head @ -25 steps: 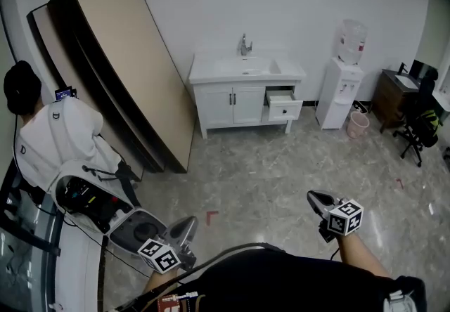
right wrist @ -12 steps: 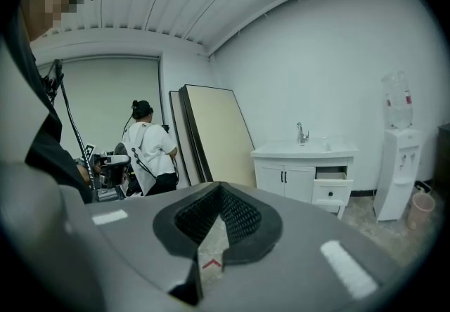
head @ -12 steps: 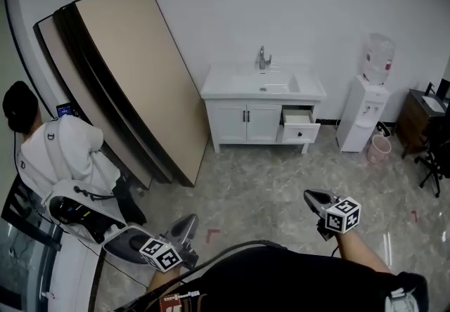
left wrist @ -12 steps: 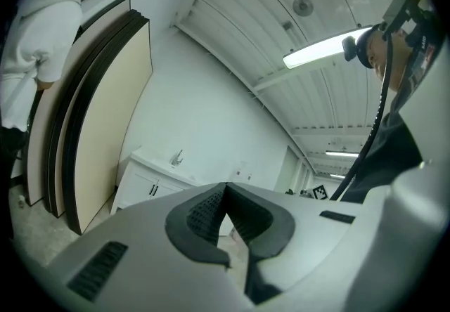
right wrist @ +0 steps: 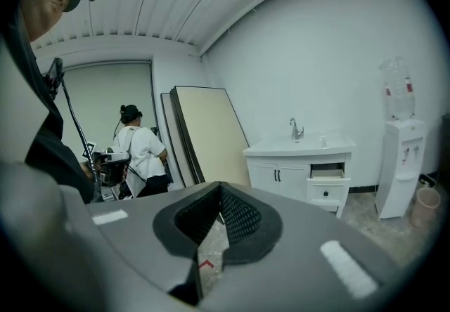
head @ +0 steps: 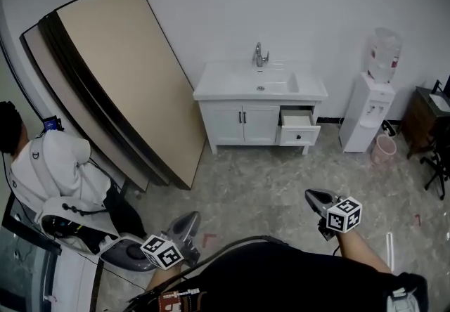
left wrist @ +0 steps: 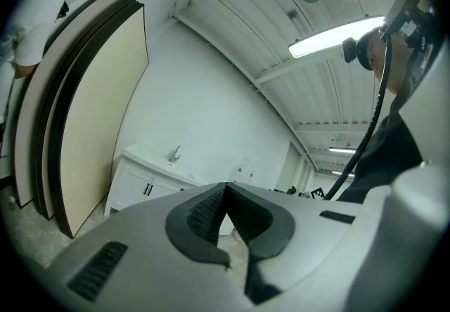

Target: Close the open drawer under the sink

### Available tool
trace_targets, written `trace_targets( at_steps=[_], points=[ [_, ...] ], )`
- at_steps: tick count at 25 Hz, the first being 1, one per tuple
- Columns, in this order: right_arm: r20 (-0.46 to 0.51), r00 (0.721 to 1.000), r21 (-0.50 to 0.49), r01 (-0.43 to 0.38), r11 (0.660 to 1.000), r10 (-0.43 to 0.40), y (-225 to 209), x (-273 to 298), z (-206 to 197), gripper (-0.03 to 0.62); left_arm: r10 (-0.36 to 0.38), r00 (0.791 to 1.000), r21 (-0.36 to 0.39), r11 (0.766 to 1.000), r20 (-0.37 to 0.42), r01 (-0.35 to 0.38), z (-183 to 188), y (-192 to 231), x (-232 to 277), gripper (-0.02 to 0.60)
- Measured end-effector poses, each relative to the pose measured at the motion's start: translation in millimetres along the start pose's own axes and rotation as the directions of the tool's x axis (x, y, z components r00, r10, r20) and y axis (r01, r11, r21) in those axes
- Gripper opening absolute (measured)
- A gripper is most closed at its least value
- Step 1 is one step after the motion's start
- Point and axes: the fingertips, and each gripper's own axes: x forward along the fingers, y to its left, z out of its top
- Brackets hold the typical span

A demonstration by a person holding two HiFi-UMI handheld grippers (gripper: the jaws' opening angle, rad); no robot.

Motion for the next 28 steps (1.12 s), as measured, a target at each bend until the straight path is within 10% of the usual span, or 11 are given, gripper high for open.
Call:
trace_targets(
  at_steps=[15, 28],
  points=[
    [0.046, 0.977, 0.036, 0.206, 0.978, -0.207, -39.6, 121.7, 69.5, 0.002, -0.200, 0.979, -0.018, 0.980, -0.041, 0.199, 85.9, 151.0, 112.9, -0.002],
    [-0.015, 0.972, 0.072, 0.236, 0.969, -0.235, -59.6, 257.6, 97.8, 0.002, -0.221, 0.971, -0.075, 0.974, -0.093, 0.215, 131.8, 285.5, 175.5, -0.002]
  ],
)
